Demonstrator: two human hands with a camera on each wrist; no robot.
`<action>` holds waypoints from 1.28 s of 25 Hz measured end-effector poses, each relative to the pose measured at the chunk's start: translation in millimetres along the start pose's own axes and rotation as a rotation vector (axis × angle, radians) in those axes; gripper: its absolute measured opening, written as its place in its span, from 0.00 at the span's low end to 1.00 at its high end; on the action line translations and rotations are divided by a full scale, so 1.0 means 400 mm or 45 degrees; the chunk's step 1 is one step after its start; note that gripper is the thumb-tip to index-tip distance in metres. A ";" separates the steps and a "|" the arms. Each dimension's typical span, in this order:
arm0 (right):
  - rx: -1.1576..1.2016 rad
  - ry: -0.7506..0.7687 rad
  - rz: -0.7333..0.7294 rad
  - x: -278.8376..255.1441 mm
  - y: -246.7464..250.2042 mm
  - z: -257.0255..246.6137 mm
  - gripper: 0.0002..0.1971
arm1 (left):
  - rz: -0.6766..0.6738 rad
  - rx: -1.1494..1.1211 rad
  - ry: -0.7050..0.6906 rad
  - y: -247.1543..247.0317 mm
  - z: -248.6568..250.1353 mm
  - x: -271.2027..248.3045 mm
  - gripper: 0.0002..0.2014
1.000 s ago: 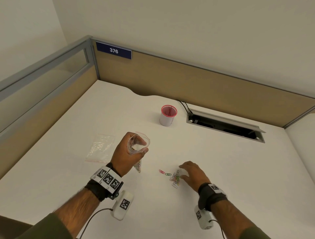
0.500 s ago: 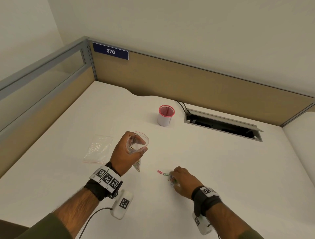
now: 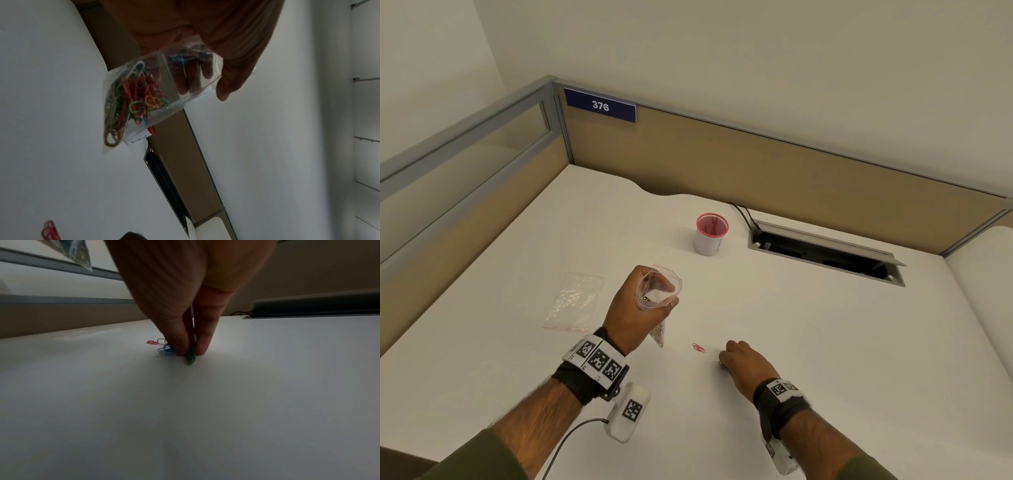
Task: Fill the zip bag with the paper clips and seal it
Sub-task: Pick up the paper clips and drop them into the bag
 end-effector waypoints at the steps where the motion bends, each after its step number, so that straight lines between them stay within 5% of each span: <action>1: -0.006 -0.015 0.007 0.002 0.002 0.003 0.10 | 0.001 0.002 -0.003 0.000 0.002 0.000 0.19; 6: 0.252 -0.343 0.074 0.011 0.026 0.067 0.07 | 0.005 0.006 -0.005 -0.004 0.002 0.002 0.19; 11: 1.108 -0.689 0.325 -0.015 0.195 0.089 0.06 | -0.011 0.015 0.020 -0.024 -0.008 0.000 0.19; 18: 1.660 -0.302 0.375 0.016 0.551 -0.099 0.05 | -0.056 0.083 0.051 -0.089 -0.023 -0.006 0.17; 20: 1.554 -0.223 0.332 0.037 0.572 -0.147 0.05 | -0.080 0.117 0.060 -0.106 -0.025 -0.004 0.17; 27: 0.164 0.130 0.298 0.095 0.544 -0.269 0.10 | -0.063 0.211 0.126 -0.117 -0.026 0.003 0.20; 32: 0.122 0.208 0.301 0.091 0.569 -0.303 0.11 | -0.049 0.208 0.153 -0.100 -0.020 0.004 0.20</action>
Point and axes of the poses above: each hand's wrist, its own x-axis towards the middle knuckle, its own y-axis out of the back of the hand, z = x × y, the point moved 5 cm from there along x, towards the middle knuckle, and after that the axes turned 8 degrees about z, right-handed, at the moved point
